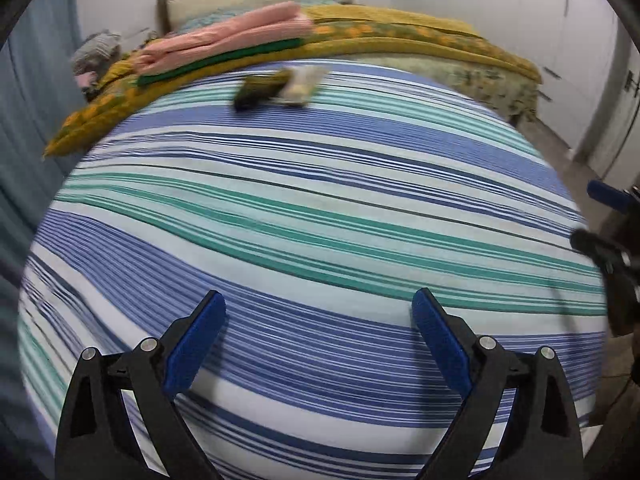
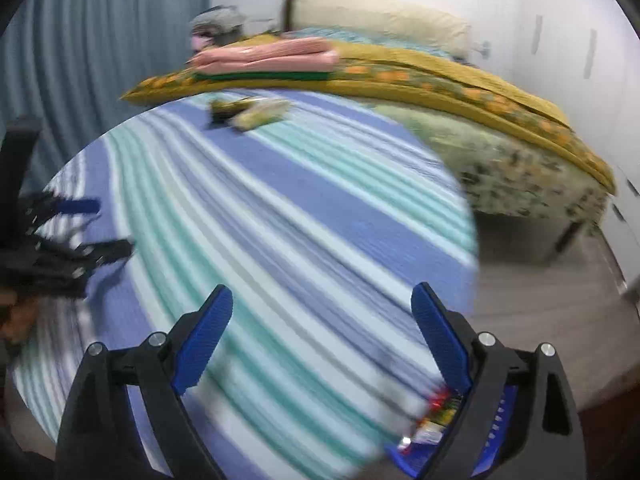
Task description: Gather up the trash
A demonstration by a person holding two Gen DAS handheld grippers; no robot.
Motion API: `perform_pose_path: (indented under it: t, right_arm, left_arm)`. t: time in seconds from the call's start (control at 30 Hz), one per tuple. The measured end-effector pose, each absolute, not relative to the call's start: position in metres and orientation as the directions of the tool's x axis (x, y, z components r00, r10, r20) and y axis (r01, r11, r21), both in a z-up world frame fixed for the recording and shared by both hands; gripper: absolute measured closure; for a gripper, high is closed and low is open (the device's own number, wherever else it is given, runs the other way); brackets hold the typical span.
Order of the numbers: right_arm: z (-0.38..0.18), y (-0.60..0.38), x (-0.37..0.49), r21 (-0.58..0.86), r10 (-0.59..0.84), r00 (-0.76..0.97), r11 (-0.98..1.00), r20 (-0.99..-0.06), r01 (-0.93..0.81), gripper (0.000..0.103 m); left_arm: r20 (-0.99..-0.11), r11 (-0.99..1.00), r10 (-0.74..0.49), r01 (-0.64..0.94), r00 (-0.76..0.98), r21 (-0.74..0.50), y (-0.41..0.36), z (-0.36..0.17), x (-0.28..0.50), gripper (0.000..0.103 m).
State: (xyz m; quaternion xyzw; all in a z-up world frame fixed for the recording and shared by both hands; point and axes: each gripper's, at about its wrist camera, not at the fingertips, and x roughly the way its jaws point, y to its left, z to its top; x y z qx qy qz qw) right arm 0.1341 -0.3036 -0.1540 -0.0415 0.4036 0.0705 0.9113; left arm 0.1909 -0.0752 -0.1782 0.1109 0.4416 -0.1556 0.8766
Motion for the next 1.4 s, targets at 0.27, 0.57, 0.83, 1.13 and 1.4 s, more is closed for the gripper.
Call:
perform_pose_path:
  t: [0.27, 0.57, 0.83, 1.13, 1.4]
  right_arm:
    - [-0.168, -0.263, 0.220, 0.071, 0.139, 0.570, 0.988, -0.810, -0.139, 0.019]
    - [-0.167, -0.206, 0.341, 0.150, 0.184, 0.570, 0.983, -0.801, -0.107, 0.040]
    - [-0.179, -0.190, 0.403, 0.124, 0.104, 0.580, 0.992, -0.808, -0.005, 0.040]
    - [-0.168, -0.229, 0.352, 0.098, 0.129, 0.553, 0.992, -0.823, -0.086, 0.066]
    - [-0.168, -0.266, 0.247, 0.030, 0.108, 0.539, 0.988, -0.836, -0.151, 0.058]
  left_arm:
    - [-0.807, 0.951, -0.051, 0.274, 0.589, 0.140, -0.012, -0.179, 0.252, 0.009]
    - [-0.820, 0.965, -0.132, 0.260, 0.557, 0.021, 0.005, -0.185, 0.258, 0.005]
    - [-0.821, 0.966, -0.137, 0.260, 0.555, 0.015, 0.004, -0.185, 0.257, 0.004]
    - [-0.821, 0.966, -0.137, 0.260, 0.555, 0.015, 0.004, -0.185, 0.257, 0.004]
    - [-0.821, 0.965, -0.136, 0.260, 0.555, 0.016, 0.004, -0.186, 0.258, 0.004]
